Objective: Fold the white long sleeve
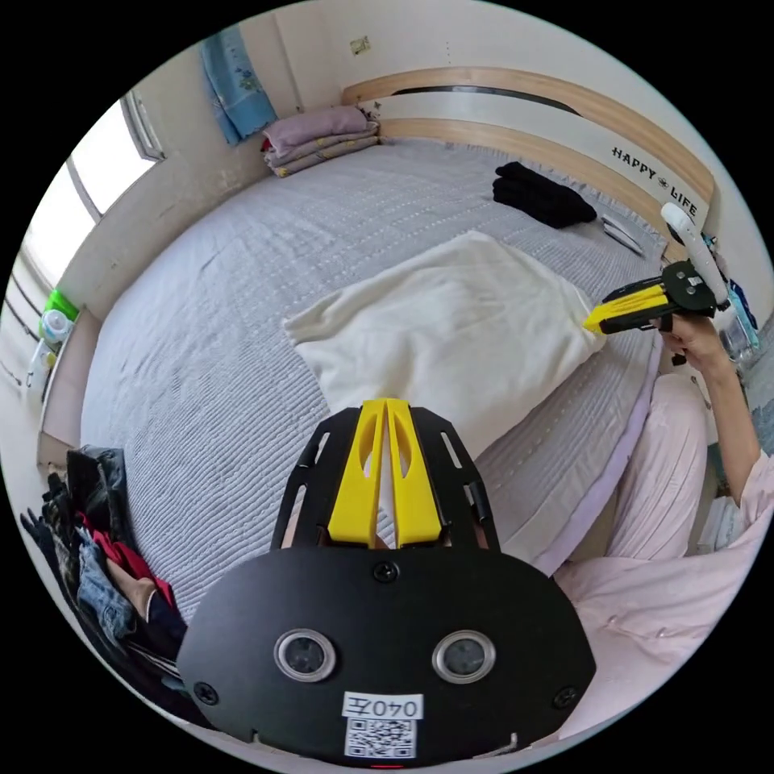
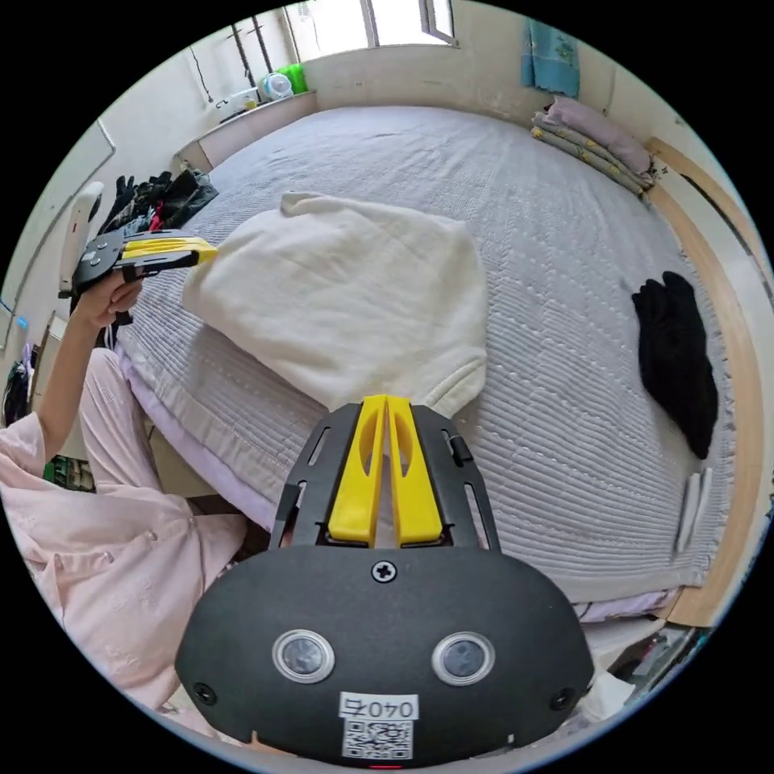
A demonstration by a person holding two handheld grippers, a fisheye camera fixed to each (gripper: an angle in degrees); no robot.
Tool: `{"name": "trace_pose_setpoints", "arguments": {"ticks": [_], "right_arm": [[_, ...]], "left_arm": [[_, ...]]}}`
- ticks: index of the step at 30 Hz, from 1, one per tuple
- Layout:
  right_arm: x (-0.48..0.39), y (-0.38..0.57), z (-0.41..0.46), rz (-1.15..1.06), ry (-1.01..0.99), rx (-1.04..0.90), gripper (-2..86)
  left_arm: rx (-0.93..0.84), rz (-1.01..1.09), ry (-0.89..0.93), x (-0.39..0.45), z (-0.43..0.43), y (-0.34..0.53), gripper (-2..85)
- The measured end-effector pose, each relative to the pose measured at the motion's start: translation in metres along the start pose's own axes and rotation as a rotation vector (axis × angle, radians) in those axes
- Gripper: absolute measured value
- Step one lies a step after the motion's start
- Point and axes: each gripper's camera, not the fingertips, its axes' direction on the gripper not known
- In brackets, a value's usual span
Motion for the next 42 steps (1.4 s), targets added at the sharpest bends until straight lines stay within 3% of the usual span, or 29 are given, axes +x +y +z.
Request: {"name": "trace_pose_setpoints", "arguments": {"ticks": [2,4,5,8,10,14,16,19,22,30,33,38,42], "right_arm": [[-0.034,-0.003,-0.04,-0.049,0.339,0.219,-1.0],[-0.06,-0.018,-0.057,-0.059,0.368,0.358,-1.0],[-0.072,-0.035,-0.06,-0.082,0.225,0.393,-1.0],[-0.101,-0.09,-0.038,-0.186,-0.096,0.302,-1.0],[-0.123,-0.119,-0.021,-0.228,-0.147,0.26,-1.0],[-0.166,-0.165,0.037,-0.292,-0.096,0.088,-1.0],[-0.17,-0.172,0.046,-0.285,-0.08,0.103,-1.0],[-0.179,-0.189,0.033,-0.349,-0.054,0.019,-1.0],[-0.175,-0.212,-0.001,-0.334,-0.089,0.102,-1.0],[-0.194,-0.248,0.013,-0.541,-0.032,-0.251,-1.0],[-0.171,-0.244,-0.008,-0.459,0.159,-0.229,-1.0],[-0.172,-0.252,-0.016,-0.394,-0.023,-0.047,-1.0],[-0.168,-0.235,0.029,-0.357,-0.038,-0.127,-1.0]], "left_arm": [[0.044,-0.051,0.002,-0.008,-0.015,0.007,-0.9],[0.059,-0.063,0.03,-0.007,-0.017,0.011,-0.8],[0.059,-0.065,0.01,0.0,-0.013,0.013,-0.9],[0.053,-0.088,-0.012,0.015,0.005,0.021,-0.8],[0.044,-0.09,-0.026,0.022,0.018,0.028,-0.9],[0.028,-0.128,-0.051,0.023,0.049,0.045,-0.9],[0.025,-0.132,-0.072,0.023,0.054,0.044,-0.9],[-0.005,-0.124,-0.041,0.017,0.057,0.039,-0.9],[0.007,-0.13,0.022,0.005,0.058,0.044,-1.0],[0.033,-0.13,0.069,-0.01,0.065,0.053,-1.1],[0.031,-0.128,0.056,-0.012,0.067,0.053,-1.0],[0.03,-0.109,0.001,-0.01,0.069,0.055,-1.0],[0.037,-0.122,0.026,-0.02,0.072,0.057,-1.0]]}}
